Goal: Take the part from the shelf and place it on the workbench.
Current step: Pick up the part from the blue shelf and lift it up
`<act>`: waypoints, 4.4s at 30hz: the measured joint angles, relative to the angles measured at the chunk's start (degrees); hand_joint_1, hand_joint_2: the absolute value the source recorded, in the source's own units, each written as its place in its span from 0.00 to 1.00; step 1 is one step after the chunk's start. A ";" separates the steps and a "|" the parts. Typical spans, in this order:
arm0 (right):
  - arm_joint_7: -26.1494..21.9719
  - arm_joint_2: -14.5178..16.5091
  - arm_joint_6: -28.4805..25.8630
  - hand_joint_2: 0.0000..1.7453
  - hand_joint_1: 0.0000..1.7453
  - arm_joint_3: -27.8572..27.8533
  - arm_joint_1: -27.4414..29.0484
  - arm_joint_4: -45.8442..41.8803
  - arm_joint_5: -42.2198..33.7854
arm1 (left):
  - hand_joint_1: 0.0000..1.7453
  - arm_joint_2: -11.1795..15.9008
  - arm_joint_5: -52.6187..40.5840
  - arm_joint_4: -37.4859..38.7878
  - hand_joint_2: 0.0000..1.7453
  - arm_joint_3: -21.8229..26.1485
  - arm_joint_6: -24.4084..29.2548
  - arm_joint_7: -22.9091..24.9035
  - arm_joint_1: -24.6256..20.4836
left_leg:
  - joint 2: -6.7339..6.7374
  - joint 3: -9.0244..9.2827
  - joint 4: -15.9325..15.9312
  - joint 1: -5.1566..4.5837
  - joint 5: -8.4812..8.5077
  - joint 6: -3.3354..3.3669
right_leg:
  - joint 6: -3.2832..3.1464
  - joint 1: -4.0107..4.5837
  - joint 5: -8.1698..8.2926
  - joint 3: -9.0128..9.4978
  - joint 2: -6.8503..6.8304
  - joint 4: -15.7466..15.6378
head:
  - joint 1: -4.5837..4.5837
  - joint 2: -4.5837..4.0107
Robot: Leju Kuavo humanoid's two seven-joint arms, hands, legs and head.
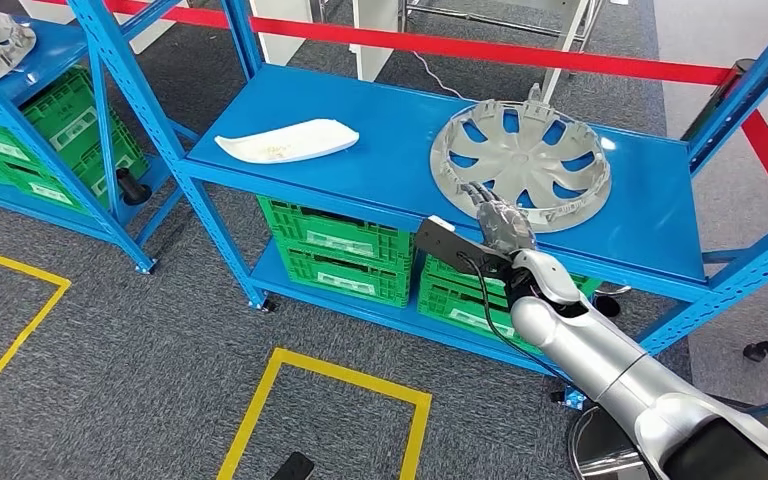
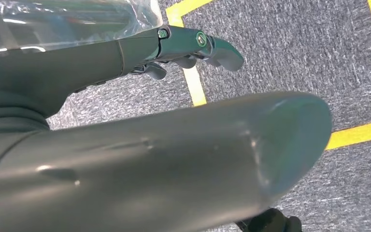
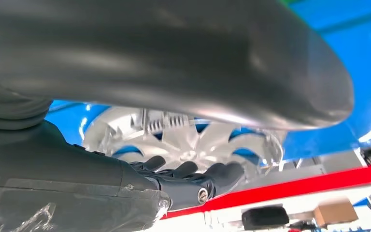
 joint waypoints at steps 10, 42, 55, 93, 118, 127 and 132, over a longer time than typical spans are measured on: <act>-0.03 0.01 0.00 0.00 0.00 0.00 0.00 0.00 0.00 | 0.00 0.00 0.00 0.00 0.00 0.00 0.00 0.00 -0.03 | 0.00 0.69 -1.68 0.01 1.19 0.05 | 0.05 0.00 -0.04 0.03 0.02 0.03 | -0.04 0.00; -0.12 0.01 0.00 0.00 0.00 -0.04 -0.01 0.00 0.00 | 0.00 0.02 0.00 0.00 0.00 0.02 0.00 0.00 -0.14 | 0.00 3.83 -8.59 0.02 5.13 0.34 | 0.26 -0.01 -0.18 0.25 0.10 0.11 | -0.04 0.00; -0.14 0.01 0.00 0.00 0.00 -0.04 -0.02 0.00 0.00 | 0.00 0.02 -0.02 0.00 0.00 0.02 0.00 -0.02 -0.16 | 0.00 5.14 -11.43 0.02 6.49 0.49 | 0.39 -0.01 -0.27 0.35 0.10 0.14 | -0.07 0.00; -0.16 0.01 -0.02 0.00 0.00 -0.04 -0.13 0.00 0.00 | 0.00 0.02 -0.03 0.01 0.00 0.02 0.00 -0.02 -0.23 | -0.04 6.42 -14.14 -0.30 6.20 0.94 | 0.81 0.37 -0.37 0.29 0.14 0.19 | -0.04 0.00; -0.19 0.01 0.00 0.00 0.00 -0.05 -0.18 0.00 0.00 | 0.00 0.02 -0.11 0.00 0.00 0.02 0.00 -0.02 -0.31 | -0.02 6.68 -15.27 -0.25 5.83 1.32 | 1.09 0.38 -0.36 0.05 0.22 0.38 | -0.06 0.00; -0.21 0.01 -0.04 0.00 0.00 -0.07 -0.18 0.00 0.00 | 0.00 0.02 -0.11 0.02 0.00 0.02 0.00 -0.02 -0.30 | -0.01 6.61 -15.02 -0.28 5.86 1.41 | 1.23 0.36 -0.28 -0.04 0.19 0.36 | -0.03 0.00; -0.21 0.01 -0.04 0.00 0.00 -0.07 -0.20 0.00 0.00 | 0.00 0.02 -0.09 0.01 0.00 0.02 0.00 -0.02 -0.28 | -0.02 6.56 -15.00 -0.31 5.88 1.45 | 1.29 0.36 -0.24 -0.04 0.20 0.34 | 0.00 0.00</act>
